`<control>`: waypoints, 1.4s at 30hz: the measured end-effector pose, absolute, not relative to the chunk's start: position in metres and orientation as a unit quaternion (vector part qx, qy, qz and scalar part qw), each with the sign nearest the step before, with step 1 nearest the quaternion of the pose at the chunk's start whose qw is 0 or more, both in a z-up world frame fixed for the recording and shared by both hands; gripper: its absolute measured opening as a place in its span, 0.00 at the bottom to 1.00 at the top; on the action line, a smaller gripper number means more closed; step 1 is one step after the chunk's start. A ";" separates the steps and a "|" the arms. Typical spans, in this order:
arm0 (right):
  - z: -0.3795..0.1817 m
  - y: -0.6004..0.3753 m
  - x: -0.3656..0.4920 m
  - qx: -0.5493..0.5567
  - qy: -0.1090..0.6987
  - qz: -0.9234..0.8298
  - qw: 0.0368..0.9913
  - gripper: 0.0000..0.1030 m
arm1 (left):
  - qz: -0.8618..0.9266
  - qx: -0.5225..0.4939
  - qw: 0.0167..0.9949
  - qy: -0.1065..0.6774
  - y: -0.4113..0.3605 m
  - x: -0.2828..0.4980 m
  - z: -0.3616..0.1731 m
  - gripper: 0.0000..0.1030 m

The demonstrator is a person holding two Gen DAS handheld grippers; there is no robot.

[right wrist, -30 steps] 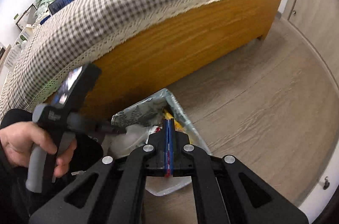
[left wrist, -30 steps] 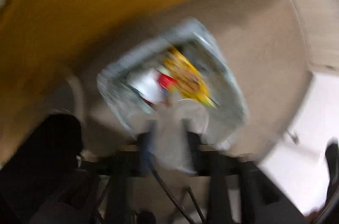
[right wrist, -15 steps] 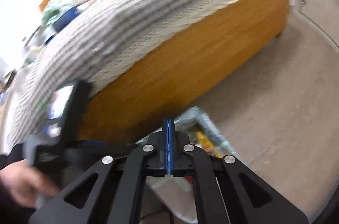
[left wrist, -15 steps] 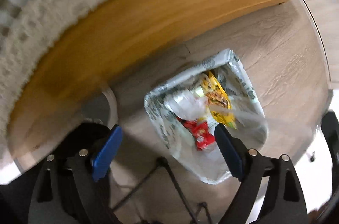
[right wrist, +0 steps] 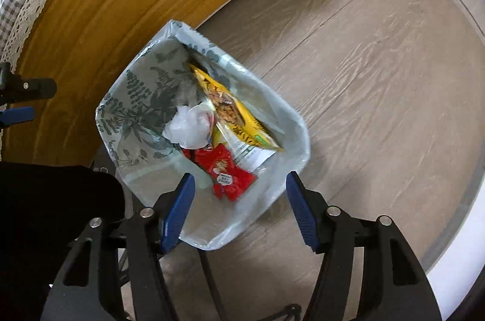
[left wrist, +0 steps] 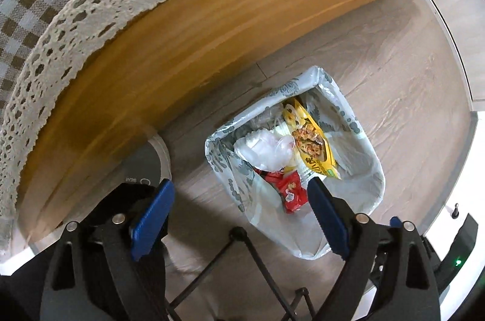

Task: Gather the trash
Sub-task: 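Move both tools back over the trash on the bed, then grasp a clear plastic bag with the left tool while the right tool grasps another clear bag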

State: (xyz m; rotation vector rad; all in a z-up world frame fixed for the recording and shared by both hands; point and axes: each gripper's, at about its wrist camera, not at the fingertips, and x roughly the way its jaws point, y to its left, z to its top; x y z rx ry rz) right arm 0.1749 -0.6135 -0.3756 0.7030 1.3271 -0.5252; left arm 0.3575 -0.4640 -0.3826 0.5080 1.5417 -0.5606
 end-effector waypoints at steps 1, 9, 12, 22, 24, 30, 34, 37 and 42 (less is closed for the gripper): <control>-0.372 -0.614 0.176 0.310 0.596 -0.237 0.702 0.59 | -0.248 0.224 0.653 0.680 -0.464 0.357 -0.382 0.83; -0.341 -0.611 0.199 0.270 0.583 -0.243 0.727 0.59 | -0.271 0.222 0.651 0.673 -0.465 0.350 -0.374 0.83; -0.325 -0.613 0.209 0.243 0.582 -0.258 0.732 0.59 | -0.280 0.221 0.649 0.672 -0.465 0.348 -0.369 0.83; -0.206 -0.647 0.262 0.145 0.499 -0.320 0.792 0.59 | -0.410 0.121 0.683 0.592 -0.434 0.379 -0.254 0.83; -0.181 -0.649 0.283 0.136 0.475 -0.316 0.810 0.59 | -0.423 0.101 0.708 0.556 -0.414 0.404 -0.215 0.83; -0.117 -0.632 0.379 0.094 0.415 -0.258 0.867 0.59 | -0.408 0.062 0.773 0.483 -0.364 0.489 -0.136 0.85; -0.084 -0.615 0.454 0.085 0.373 -0.196 0.903 0.65 | -0.372 0.058 0.815 0.441 -0.323 0.558 -0.096 0.85; -0.074 -0.608 0.515 0.089 0.354 -0.149 0.919 0.65 | -0.313 0.054 0.850 0.421 -0.284 0.622 -0.078 0.85; -0.077 -0.588 0.600 0.076 0.333 -0.078 0.937 0.65 | -0.230 0.009 0.866 0.445 -0.219 0.721 -0.074 0.85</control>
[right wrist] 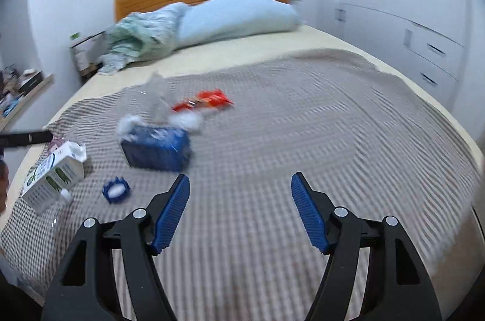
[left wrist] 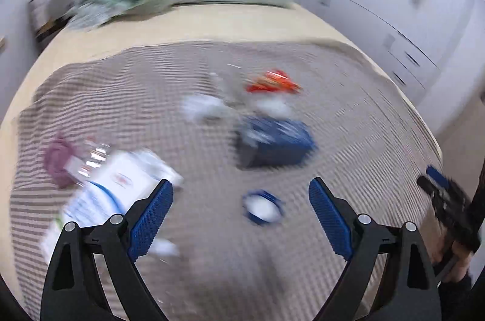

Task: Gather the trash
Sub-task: 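Grasp a clear plastic bag with the left tool while the right tool grasps another clear bag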

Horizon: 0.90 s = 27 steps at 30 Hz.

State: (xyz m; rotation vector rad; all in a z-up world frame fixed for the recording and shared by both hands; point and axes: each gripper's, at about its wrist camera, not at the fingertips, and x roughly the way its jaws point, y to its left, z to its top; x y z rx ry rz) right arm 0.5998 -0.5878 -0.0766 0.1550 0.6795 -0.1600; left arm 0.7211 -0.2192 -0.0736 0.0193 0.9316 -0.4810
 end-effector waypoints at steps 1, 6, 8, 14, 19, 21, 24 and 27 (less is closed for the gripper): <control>-0.080 -0.584 0.616 0.073 0.328 -0.065 0.940 0.65 | -0.216 0.003 0.868 0.447 -0.209 0.738 -0.072 0.85; -0.108 -0.585 0.707 0.080 0.312 -0.003 0.947 0.65 | -0.194 0.001 0.868 0.457 -0.193 0.794 -0.072 0.85; -0.121 -0.586 0.744 0.076 0.319 0.002 0.945 0.65 | -0.179 0.010 0.862 0.474 -0.204 0.816 -0.084 0.84; -0.169 -0.593 0.825 0.094 0.370 0.043 0.923 0.44 | -0.162 0.033 0.842 0.514 -0.241 0.854 -0.127 0.84; -0.192 -0.585 0.860 0.105 0.420 0.120 0.893 0.44 | -0.132 -0.017 0.821 0.555 -0.260 0.905 -0.164 0.84; -0.200 -0.583 0.868 0.102 0.427 0.132 0.889 0.44 | -0.122 -0.011 0.817 0.564 -0.273 0.918 -0.178 0.84; -0.207 -0.584 0.868 0.133 0.398 0.153 0.895 0.26 | -0.115 0.022 0.818 0.563 -0.292 0.926 -0.195 0.73; -0.203 -0.588 0.862 0.145 0.384 0.151 0.899 0.13 | -0.142 0.029 0.819 0.556 -0.305 0.925 -0.203 0.39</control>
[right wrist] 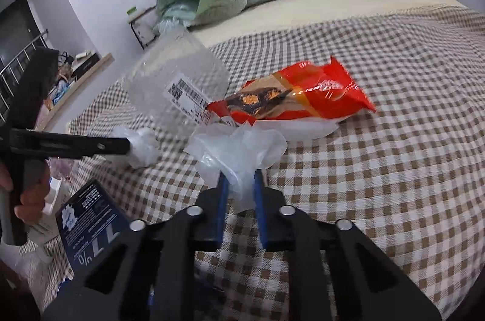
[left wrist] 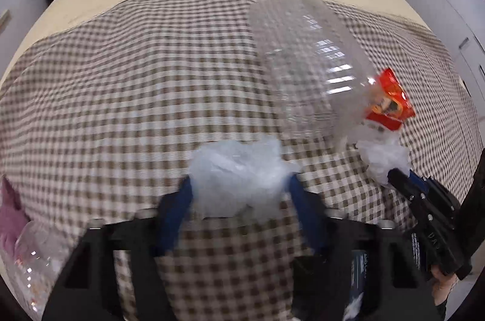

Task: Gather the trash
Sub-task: 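Grasp a clear plastic bag with the left tool while the right tool grasps another clear bag, then carry both clear bags to the floor bin and open both tools over it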

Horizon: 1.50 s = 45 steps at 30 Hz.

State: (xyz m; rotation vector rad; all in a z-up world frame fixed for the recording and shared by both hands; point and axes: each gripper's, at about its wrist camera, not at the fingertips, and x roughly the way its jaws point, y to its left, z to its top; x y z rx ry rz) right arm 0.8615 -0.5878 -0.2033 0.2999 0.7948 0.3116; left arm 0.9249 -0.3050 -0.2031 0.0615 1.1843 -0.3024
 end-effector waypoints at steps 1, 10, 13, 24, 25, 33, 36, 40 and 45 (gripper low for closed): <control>-0.201 -0.588 0.858 0.144 0.378 0.154 0.902 0.11 | -0.149 0.024 0.818 0.554 -0.307 0.924 -0.202 0.33; -0.188 -0.614 0.824 0.137 0.330 0.055 0.932 0.05 | -0.164 -0.002 0.843 0.512 -0.299 0.881 -0.155 0.15; -0.190 -0.615 0.825 0.126 0.336 0.021 0.933 0.05 | -0.169 -0.024 0.853 0.493 -0.276 0.853 -0.131 0.15; -0.189 -0.609 0.813 0.118 0.399 -0.039 0.908 0.04 | -0.187 -0.057 0.852 0.485 -0.204 0.771 -0.074 0.15; -0.181 -0.608 0.797 0.123 0.396 -0.036 0.909 0.04 | -0.192 -0.055 0.856 0.477 -0.200 0.758 -0.068 0.15; -0.133 -0.594 0.677 0.119 0.389 -0.059 0.912 0.04 | -0.231 -0.048 0.869 0.436 -0.184 0.682 -0.018 0.15; -0.123 -0.587 0.630 0.120 0.385 -0.067 0.913 0.04 | -0.247 -0.037 0.865 0.434 -0.190 0.649 -0.011 0.15; -0.114 -0.583 0.557 0.127 0.372 -0.082 0.916 0.04 | -0.277 -0.015 0.850 0.449 -0.209 0.595 -0.014 0.15; -0.107 -0.591 0.450 0.138 0.368 -0.113 0.913 0.04 | -0.344 0.006 0.816 0.464 -0.247 0.515 -0.026 0.15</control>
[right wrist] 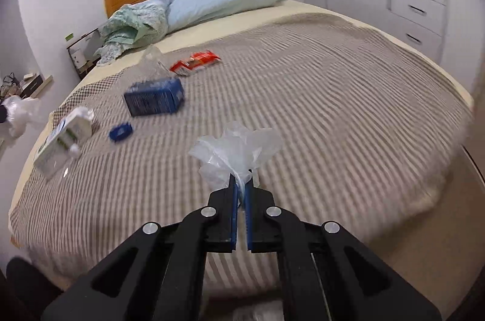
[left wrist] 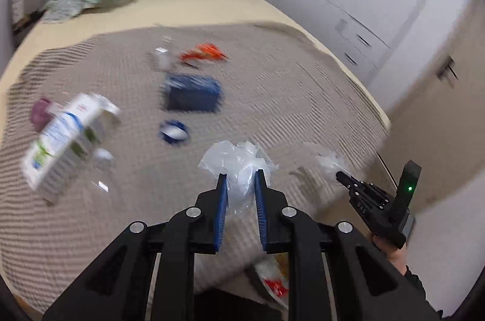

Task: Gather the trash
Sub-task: 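Carry both clear bags to the floor bin and open both tools over it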

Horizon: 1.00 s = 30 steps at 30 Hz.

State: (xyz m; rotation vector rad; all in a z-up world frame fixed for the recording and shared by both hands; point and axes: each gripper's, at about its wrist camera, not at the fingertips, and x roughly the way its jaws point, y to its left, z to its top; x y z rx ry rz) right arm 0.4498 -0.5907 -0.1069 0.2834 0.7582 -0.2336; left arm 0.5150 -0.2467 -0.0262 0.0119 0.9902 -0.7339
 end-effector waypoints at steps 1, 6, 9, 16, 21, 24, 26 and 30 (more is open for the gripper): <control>-0.107 -0.595 0.425 0.147 0.370 -0.124 0.909 0.04 | -0.353 0.010 0.808 0.471 -0.255 0.502 -0.033 0.15; -0.128 -0.609 0.311 0.161 0.411 -0.168 0.881 0.04 | -0.418 0.042 0.743 0.521 -0.315 0.416 -0.098 0.15; -0.148 -0.608 0.265 0.143 0.445 -0.182 0.865 0.04 | -0.447 0.067 0.685 0.571 -0.347 0.385 -0.147 0.15; -0.217 -0.604 0.213 0.201 0.506 -0.178 0.820 0.04 | -0.442 0.132 0.583 0.669 -0.410 0.337 -0.252 0.15; -0.246 -0.604 0.198 0.226 0.527 -0.176 0.800 0.04 | -0.434 0.164 0.529 0.710 -0.453 0.314 -0.303 0.18; -0.252 -0.604 0.191 0.214 0.531 -0.188 0.798 0.04 | -0.404 0.198 0.503 0.738 -0.477 0.293 -0.337 0.56; -0.255 -0.609 0.184 0.209 0.532 -0.195 0.797 0.04 | -0.395 0.199 0.489 0.751 -0.478 0.287 -0.351 0.57; -0.269 -0.617 0.173 0.214 0.543 -0.201 0.787 0.04 | -0.385 0.196 0.486 0.760 -0.470 0.286 -0.355 0.57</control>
